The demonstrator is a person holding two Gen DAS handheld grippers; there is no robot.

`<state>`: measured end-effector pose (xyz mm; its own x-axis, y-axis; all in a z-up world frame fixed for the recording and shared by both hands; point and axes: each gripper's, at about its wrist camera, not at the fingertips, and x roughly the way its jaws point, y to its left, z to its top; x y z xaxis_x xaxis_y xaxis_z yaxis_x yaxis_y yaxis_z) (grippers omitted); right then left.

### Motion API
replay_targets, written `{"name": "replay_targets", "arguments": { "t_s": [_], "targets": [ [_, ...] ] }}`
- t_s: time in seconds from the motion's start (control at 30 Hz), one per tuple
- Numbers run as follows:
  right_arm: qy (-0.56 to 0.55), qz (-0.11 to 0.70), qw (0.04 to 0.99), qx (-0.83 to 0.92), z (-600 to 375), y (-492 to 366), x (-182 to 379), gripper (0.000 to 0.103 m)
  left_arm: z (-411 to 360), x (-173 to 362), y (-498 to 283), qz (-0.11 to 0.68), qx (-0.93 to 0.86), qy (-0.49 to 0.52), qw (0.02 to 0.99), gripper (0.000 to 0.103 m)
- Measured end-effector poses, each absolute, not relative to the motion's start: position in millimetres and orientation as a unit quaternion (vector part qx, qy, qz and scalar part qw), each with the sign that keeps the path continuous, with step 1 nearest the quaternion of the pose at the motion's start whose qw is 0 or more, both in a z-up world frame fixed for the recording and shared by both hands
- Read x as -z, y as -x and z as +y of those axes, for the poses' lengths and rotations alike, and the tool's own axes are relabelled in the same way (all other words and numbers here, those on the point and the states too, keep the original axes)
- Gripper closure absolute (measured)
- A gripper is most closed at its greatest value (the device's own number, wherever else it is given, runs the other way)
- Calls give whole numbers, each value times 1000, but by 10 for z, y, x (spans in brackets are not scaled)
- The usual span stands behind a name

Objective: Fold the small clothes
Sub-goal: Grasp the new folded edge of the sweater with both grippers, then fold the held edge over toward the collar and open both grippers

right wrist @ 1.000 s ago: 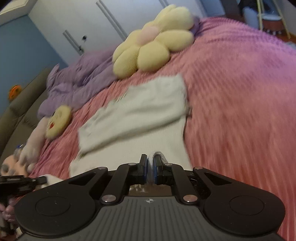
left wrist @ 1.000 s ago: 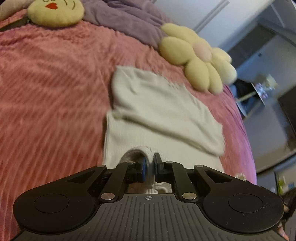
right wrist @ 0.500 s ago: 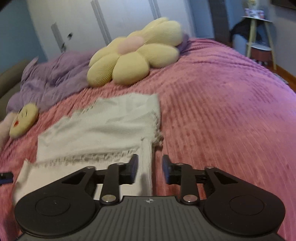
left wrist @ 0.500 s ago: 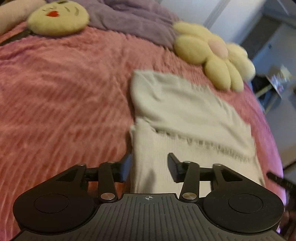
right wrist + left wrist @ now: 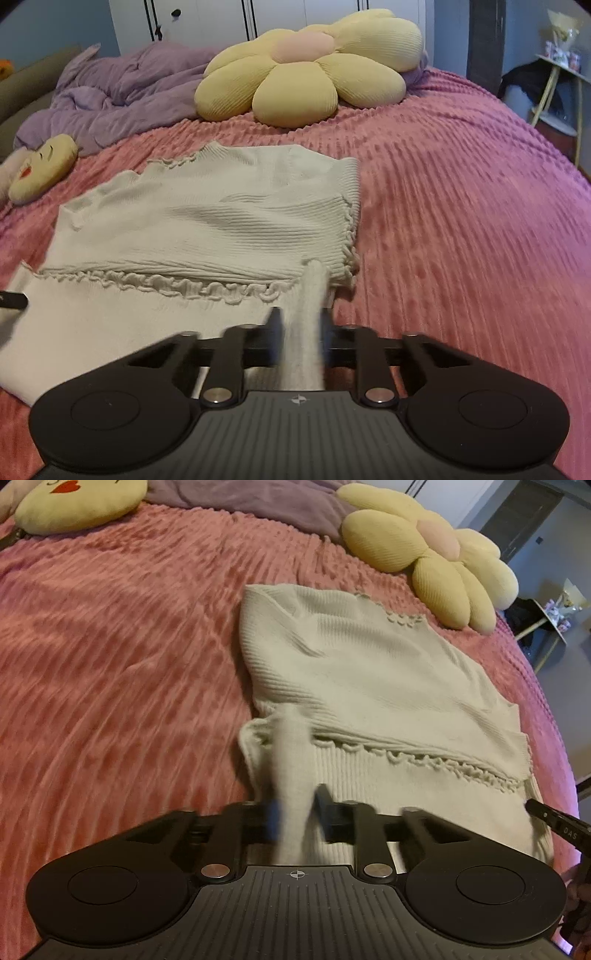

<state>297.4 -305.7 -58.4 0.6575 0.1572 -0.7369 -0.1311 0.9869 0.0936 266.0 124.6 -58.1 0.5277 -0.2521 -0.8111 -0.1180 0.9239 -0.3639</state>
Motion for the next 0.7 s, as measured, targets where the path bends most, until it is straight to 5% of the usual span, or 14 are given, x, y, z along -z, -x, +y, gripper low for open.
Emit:
{"name": "replay_targets", "arguments": {
  "t_s": [0.7],
  "targets": [
    [20, 280, 957, -69, -3087, -2842, -213, 101, 1231, -248, -2663, 388, 57, 169, 904, 93]
  ]
}}
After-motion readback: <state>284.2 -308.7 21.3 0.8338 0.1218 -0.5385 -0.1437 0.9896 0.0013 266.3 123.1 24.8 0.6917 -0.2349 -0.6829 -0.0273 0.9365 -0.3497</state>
